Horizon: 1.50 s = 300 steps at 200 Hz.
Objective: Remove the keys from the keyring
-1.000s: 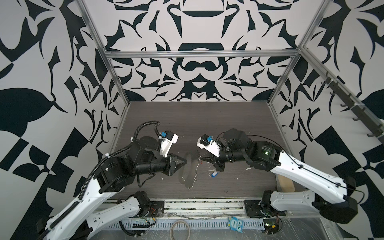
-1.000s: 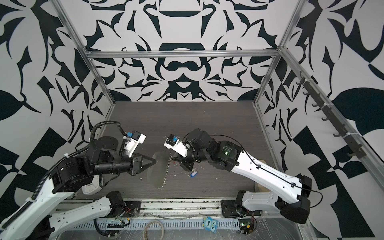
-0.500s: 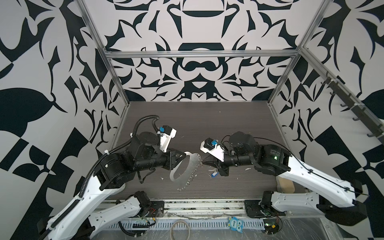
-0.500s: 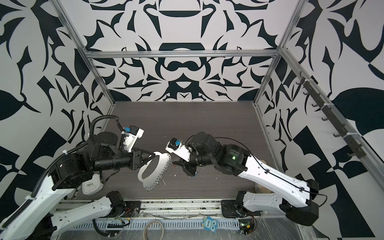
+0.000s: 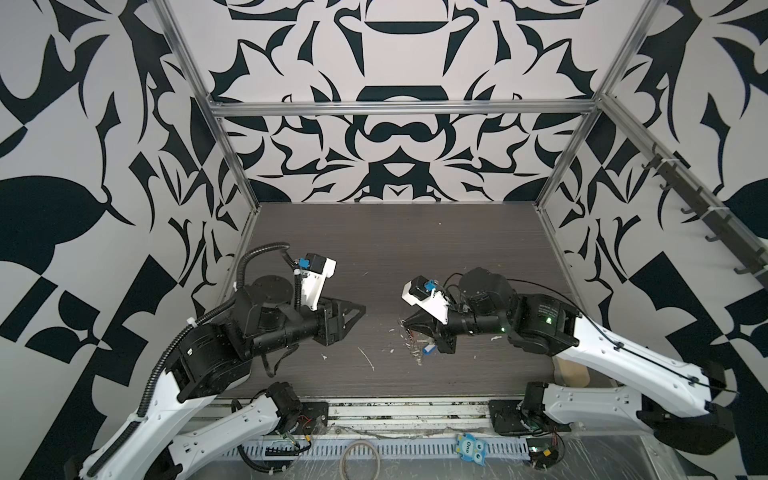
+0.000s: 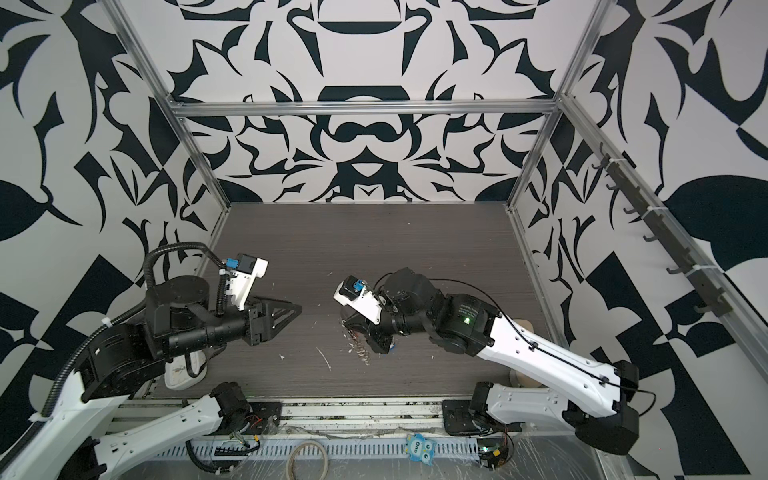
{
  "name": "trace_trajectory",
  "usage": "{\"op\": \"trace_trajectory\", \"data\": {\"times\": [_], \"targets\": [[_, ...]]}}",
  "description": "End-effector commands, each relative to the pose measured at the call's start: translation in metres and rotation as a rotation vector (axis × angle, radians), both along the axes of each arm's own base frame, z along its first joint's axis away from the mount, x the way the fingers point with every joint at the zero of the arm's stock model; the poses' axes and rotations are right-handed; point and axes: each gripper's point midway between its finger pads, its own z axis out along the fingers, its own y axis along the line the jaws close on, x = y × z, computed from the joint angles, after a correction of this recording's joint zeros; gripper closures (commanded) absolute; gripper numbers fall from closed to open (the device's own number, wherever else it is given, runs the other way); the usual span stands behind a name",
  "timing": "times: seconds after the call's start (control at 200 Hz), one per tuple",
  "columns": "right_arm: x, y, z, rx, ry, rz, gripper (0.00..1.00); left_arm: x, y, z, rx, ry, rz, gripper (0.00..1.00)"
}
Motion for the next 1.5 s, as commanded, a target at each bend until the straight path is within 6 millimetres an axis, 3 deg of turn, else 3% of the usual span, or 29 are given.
{"op": "trace_trajectory", "data": {"times": [0.0,0.27,0.405,0.925,1.37,1.495], "targets": [[0.001,0.004,0.030,0.127,-0.041,-0.007,1.00,-0.004,-0.015,0.010,-0.098,-0.096,-0.085,0.51],[-0.029,0.003,0.046,0.229,-0.020,0.162,1.00,-0.012,-0.050,0.016,-0.223,-0.223,-0.271,0.53],[-0.037,0.000,0.055,0.283,0.030,0.236,1.00,-0.018,-0.057,0.017,-0.251,-0.254,-0.335,0.56],[-0.022,0.002,0.065,0.358,0.099,0.236,1.00,-0.033,-0.069,0.010,-0.263,-0.219,-0.453,0.66],[-0.012,0.004,0.064,0.350,0.105,0.200,1.00,-0.033,-0.072,0.007,-0.246,-0.218,-0.459,0.90],[-0.009,0.004,0.065,0.353,0.102,0.186,1.00,-0.031,-0.073,0.005,-0.241,-0.215,-0.454,0.87]]}}
